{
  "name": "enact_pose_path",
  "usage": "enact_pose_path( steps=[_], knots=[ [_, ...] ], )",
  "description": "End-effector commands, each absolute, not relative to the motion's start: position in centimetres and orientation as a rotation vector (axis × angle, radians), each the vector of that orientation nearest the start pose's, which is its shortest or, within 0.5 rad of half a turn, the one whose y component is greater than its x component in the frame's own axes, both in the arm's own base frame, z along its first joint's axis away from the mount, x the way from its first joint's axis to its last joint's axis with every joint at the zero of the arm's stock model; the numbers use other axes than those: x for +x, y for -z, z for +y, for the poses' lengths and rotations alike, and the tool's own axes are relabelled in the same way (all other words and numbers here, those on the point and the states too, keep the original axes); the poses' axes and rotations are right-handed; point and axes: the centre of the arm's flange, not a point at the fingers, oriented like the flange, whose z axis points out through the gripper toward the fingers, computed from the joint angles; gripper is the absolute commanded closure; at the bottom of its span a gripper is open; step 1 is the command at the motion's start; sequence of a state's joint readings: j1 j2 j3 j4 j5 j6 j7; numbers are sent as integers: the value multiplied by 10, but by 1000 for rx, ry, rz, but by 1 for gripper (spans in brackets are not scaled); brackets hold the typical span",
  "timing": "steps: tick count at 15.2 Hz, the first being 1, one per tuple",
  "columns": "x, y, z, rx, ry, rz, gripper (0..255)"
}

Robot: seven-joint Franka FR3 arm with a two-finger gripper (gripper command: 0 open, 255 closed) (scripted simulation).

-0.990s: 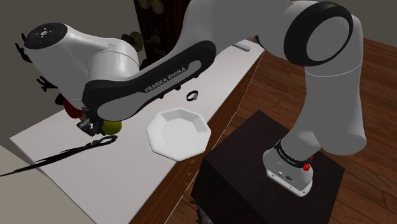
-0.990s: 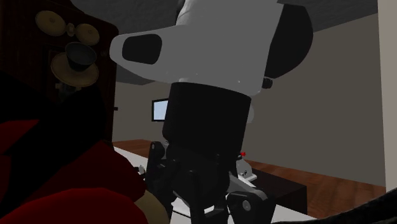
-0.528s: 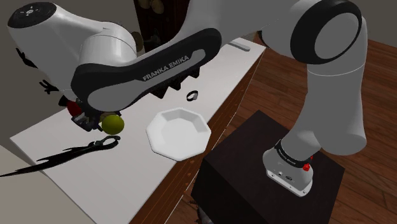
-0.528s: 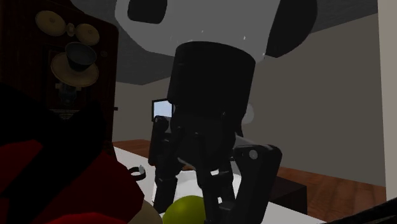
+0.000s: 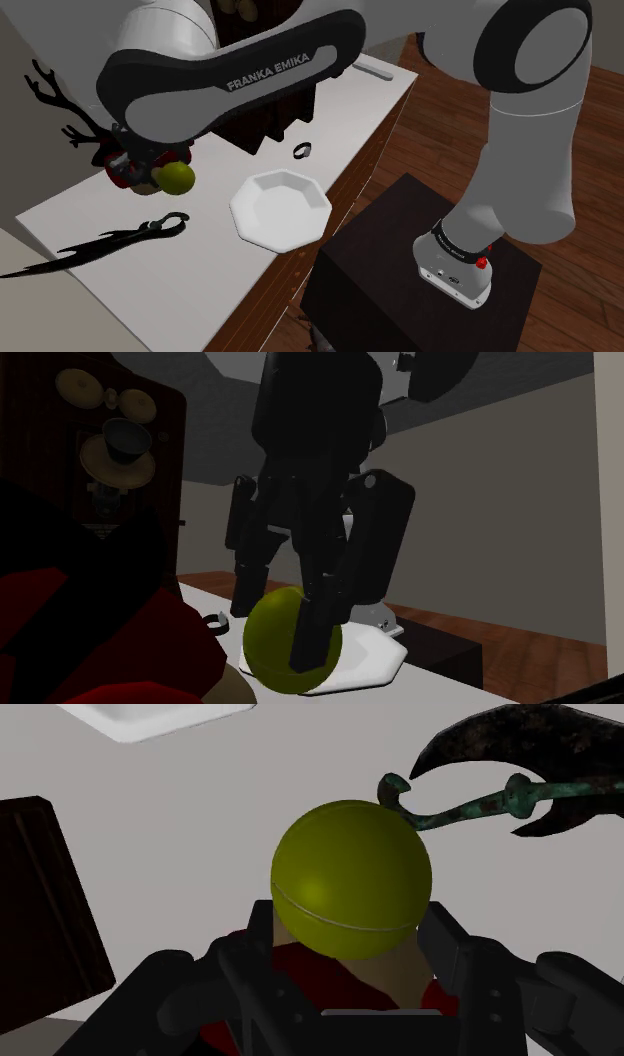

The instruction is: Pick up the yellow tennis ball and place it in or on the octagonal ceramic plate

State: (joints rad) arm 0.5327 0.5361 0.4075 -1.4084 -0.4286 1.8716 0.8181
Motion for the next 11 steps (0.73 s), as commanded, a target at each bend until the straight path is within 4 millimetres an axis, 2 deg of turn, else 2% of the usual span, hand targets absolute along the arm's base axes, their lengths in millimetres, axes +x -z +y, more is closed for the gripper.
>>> enact_pose_path(
  steps=[1, 11],
  knots=[
    [465, -413, 498, -3267, 230, -339, 255],
    [378, -417, 398, -3267, 230, -339, 255]
  ],
)
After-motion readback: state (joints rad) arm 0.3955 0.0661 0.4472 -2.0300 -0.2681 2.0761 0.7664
